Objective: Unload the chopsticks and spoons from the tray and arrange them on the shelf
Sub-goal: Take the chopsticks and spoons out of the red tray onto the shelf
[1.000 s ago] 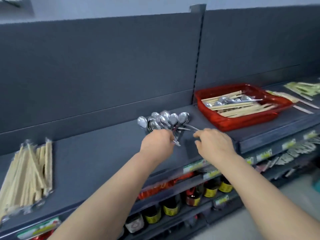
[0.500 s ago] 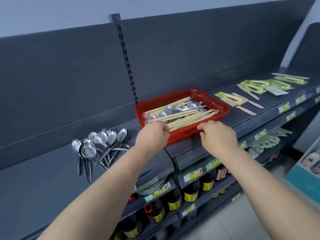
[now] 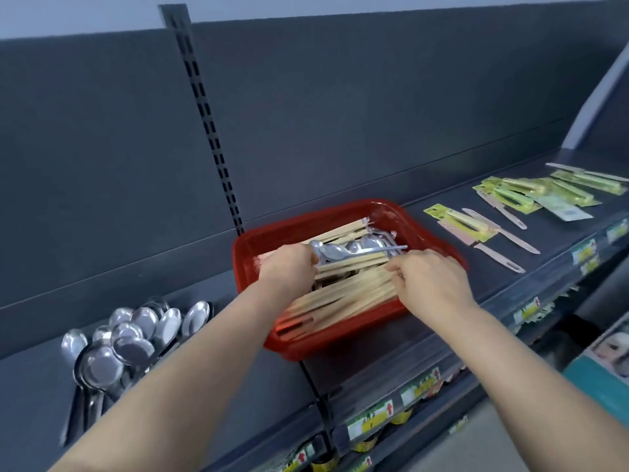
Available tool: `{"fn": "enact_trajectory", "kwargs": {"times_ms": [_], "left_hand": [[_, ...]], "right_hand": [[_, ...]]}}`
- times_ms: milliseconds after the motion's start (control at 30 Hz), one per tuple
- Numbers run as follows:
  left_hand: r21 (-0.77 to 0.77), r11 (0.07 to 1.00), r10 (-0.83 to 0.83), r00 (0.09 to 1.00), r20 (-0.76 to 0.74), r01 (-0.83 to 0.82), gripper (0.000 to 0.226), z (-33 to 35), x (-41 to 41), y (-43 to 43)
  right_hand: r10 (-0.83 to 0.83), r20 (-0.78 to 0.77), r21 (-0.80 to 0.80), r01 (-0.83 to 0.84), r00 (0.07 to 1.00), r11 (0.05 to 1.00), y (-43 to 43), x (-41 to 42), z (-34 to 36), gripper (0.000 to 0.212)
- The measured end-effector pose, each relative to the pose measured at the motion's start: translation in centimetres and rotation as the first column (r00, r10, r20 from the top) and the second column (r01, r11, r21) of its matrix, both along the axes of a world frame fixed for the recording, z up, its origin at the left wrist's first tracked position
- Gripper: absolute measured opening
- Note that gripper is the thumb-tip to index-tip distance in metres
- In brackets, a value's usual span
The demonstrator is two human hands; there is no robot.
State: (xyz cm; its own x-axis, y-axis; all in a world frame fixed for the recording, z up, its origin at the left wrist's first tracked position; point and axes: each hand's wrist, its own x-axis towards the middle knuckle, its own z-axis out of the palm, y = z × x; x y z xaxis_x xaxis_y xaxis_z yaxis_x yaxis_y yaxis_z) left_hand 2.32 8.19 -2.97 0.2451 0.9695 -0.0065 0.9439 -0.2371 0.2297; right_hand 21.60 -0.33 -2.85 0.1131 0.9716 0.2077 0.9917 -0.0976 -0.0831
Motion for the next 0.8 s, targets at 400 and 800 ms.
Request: {"fn": "enact_trajectory", "kwargs": {"times_ms": [400,800], "left_hand": [[-0.010,0.999,0.038,0.975,-0.218,-0.041,0.023,-1.1,1.6,2.6],[0.023,0.987,0.162,0.973,-0.167,-0.160,0.020,1.0,2.1,1.5]], "right_hand": [[0.106,-0.121,-0.067,-0.115,0.987,0.991,5.8,1.4,0.3,0.024],[0.314,-0.152,-0.236,-0.343,0.937,0.909,7.7,2.2,0.6,0.015]]}}
